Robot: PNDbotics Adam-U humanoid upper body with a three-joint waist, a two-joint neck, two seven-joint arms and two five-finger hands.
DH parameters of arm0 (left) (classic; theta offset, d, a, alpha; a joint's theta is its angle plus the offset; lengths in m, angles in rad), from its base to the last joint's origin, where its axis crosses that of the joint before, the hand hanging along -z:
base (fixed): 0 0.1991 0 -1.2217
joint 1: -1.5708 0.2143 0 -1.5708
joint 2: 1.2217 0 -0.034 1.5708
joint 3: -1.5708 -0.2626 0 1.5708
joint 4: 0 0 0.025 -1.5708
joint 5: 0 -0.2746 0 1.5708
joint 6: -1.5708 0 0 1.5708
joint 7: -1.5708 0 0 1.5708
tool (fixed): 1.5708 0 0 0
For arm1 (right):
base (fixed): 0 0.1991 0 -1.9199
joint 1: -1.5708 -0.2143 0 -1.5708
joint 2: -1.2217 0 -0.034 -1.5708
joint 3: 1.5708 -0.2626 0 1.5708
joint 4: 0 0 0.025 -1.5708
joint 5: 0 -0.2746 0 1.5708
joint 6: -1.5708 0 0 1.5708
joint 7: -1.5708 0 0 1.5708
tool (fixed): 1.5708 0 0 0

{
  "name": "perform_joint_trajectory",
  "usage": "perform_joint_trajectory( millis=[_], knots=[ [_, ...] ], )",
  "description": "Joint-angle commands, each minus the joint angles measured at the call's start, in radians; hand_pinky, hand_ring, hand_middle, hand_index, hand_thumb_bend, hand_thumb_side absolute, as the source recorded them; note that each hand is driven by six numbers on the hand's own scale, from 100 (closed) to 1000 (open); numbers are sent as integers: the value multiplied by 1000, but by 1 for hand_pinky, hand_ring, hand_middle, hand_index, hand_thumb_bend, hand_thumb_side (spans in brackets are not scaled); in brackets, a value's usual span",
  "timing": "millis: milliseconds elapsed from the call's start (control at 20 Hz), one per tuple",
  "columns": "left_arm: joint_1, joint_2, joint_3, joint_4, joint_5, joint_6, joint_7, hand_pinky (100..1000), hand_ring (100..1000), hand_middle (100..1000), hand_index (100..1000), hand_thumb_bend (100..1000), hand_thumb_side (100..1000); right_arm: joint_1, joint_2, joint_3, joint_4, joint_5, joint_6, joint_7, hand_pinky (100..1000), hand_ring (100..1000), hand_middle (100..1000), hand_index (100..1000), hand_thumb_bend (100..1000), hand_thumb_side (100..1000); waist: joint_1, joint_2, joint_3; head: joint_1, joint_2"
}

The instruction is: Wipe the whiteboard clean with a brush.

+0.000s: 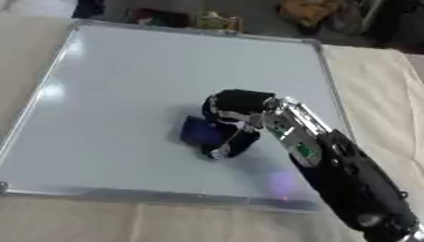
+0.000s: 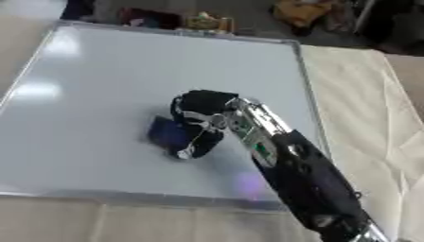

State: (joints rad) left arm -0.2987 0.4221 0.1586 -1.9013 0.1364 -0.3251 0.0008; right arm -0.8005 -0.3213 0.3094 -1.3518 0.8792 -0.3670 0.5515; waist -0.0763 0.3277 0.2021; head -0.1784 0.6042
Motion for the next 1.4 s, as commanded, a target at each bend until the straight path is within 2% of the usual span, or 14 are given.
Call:
perform_joint_trajectory(
  millis=[50,850,1400],
  knots=[
    [-5,17,10,-16,5,1,-1,678,589,543,396,341,857,-19,-28,-14,-24,-9,-2,-6,661,759,400,100,265,403,9,-22,-2,2,-9],
    [-2,20,12,-15,6,1,-1,680,589,543,393,337,859,-14,-104,-50,-16,3,-4,-49,651,755,309,100,231,424,6,-23,-10,17,-16],
    [0,20,13,-15,5,1,-2,682,589,544,393,333,861,-11,-166,-90,39,31,3,-98,643,740,269,100,212,423,5,-21,-9,22,-18]
  ],
)
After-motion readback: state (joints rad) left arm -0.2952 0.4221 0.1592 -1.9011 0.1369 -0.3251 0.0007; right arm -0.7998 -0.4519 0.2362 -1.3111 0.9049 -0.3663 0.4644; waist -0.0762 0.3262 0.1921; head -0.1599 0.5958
